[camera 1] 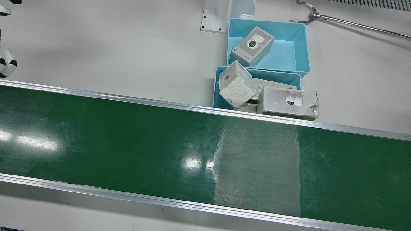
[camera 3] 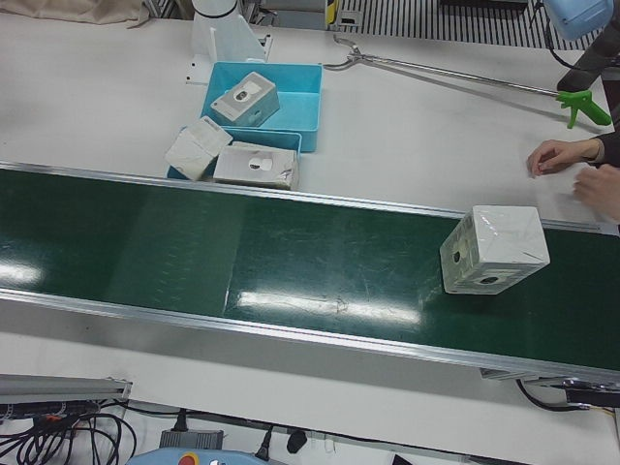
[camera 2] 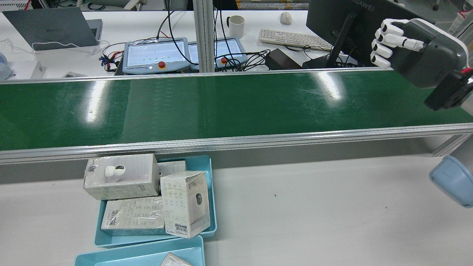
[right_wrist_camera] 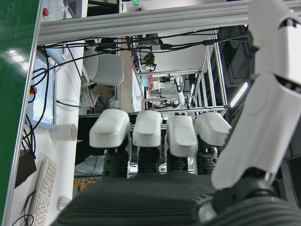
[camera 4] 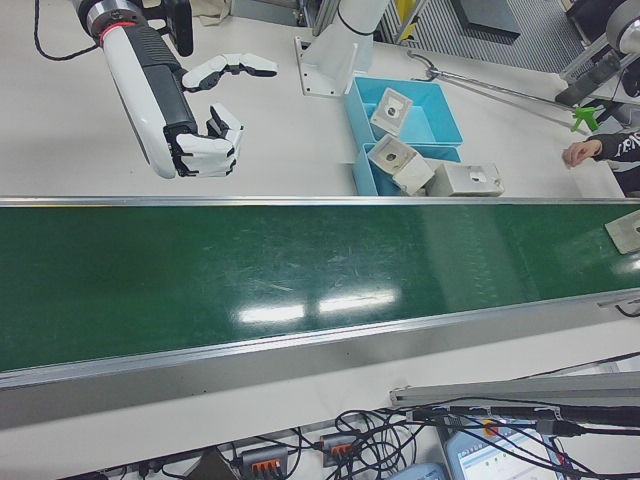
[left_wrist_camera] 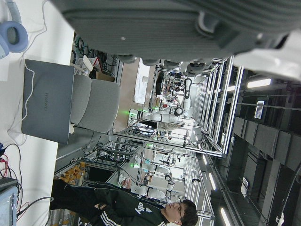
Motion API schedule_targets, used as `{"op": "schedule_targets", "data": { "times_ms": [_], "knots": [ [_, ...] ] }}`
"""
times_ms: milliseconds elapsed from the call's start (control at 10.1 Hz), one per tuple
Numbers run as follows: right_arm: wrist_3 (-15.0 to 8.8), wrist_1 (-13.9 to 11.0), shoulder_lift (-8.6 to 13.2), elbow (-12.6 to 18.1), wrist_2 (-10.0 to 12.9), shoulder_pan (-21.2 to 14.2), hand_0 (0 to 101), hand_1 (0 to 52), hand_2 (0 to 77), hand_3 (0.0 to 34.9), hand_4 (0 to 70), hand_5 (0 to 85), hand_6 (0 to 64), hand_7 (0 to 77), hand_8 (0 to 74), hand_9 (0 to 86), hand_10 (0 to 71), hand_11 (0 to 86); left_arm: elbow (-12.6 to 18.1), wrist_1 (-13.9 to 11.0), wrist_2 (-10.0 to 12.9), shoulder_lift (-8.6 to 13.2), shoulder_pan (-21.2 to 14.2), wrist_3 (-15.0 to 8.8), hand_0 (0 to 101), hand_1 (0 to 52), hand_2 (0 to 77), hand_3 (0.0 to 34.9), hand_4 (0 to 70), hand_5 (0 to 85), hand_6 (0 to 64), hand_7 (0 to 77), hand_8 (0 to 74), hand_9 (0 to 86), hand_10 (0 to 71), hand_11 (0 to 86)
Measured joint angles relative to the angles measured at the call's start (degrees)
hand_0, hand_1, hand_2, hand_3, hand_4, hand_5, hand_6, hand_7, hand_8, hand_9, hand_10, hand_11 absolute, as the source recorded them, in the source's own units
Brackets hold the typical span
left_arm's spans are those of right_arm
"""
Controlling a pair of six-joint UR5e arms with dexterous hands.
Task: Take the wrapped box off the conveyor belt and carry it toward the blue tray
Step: 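Move the right hand down beside the belt, fingers open toward the box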
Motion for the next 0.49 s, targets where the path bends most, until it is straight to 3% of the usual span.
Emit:
{"op": "schedule_targets", "data": {
  "times_ms": [198,395,494],
  "knots": [
    [0.0,0.0,0.0,-0.02,0.02,-0.04,43,2.2,25.6,1.0,59.5,69.8,62.7,70.4,69.8,70.4,70.4,69.8,0.0,0.0,0.0,0.0,0.0,0.0,0,0.0,0.5,0.0,0.0,1.1,0.0,0.5,0.5,0.0,0.0,0.0],
    [-0.02,0.07,0.33,-0.76,0.01,-0.63,43,2.2,24.5,1.0,61.1,69.8,62.7,70.4,69.8,70.4,70.4,69.8,0.0,0.0,0.0,0.0,0.0,0.0,0,0.0,0.5,0.0,0.0,0.5,0.0,0.5,0.5,0.0,0.5,0.0],
    [-0.09,0.86,1.68,-2.01,-0.01,-1.88,43,2.2,24.5,1.0,61.1,69.8,62.7,70.4,69.8,70.4,70.4,69.8,0.0,0.0,0.0,0.0,0.0,0.0,0,0.0,1.1,0.0,0.0,1.1,0.0,0.5,0.5,0.0,0.5,0.0]
  ]
}}
